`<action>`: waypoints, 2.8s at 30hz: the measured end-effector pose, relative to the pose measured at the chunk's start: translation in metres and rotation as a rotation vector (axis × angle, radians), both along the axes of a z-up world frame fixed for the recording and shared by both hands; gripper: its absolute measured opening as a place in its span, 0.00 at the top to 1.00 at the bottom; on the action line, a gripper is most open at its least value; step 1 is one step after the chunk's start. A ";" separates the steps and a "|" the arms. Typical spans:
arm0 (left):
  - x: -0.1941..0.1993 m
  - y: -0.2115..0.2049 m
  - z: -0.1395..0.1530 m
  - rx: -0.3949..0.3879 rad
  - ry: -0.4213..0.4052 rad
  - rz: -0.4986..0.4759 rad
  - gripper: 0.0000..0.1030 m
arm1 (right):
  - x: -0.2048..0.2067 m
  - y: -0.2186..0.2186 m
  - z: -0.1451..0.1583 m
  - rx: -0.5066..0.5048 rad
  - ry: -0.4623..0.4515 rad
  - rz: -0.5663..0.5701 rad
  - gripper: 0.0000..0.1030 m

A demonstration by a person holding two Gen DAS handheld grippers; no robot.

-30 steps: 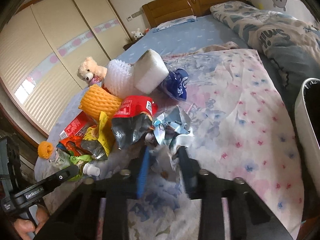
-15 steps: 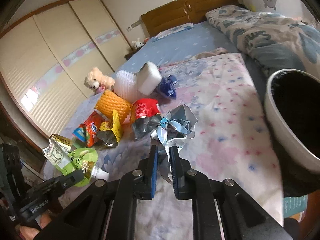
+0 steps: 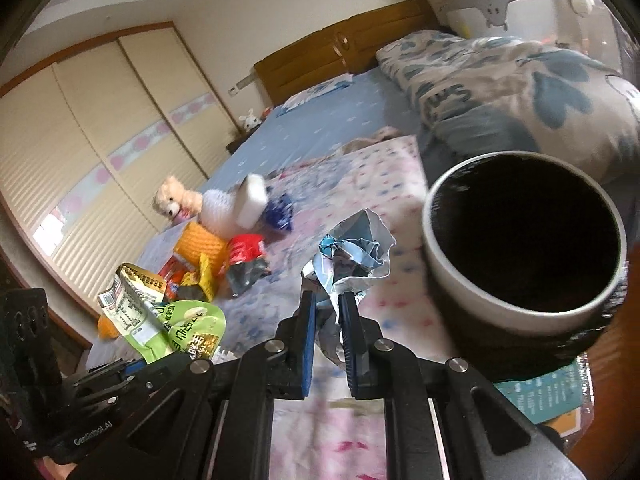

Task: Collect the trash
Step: 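Carry both items over the black bin and open the right tool to drop the foil, then open the left tool over the bin to drop the tube wrapper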

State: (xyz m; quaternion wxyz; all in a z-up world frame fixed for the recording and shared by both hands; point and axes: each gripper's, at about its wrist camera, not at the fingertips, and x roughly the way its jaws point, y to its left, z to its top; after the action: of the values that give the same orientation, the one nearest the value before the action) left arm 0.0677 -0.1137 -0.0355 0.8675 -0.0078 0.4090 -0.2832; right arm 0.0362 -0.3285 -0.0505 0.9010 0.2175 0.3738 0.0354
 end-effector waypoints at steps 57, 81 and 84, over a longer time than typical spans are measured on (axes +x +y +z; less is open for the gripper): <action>0.049 -0.152 -0.016 0.002 0.140 -0.234 0.48 | 0.002 -0.153 -0.007 0.039 0.085 -0.267 0.44; 0.036 0.031 -0.034 0.051 0.066 0.184 0.44 | 0.026 0.008 -0.009 0.016 0.043 0.012 0.29; 0.036 0.054 -0.037 0.045 0.079 0.237 0.44 | 0.033 0.025 -0.014 0.020 0.052 0.049 0.29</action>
State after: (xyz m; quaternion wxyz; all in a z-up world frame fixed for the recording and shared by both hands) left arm 0.1036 -0.0599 -0.0726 0.8781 -0.0476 0.4453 -0.1687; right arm 0.0694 -0.3035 -0.0641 0.8876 0.2182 0.4018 0.0555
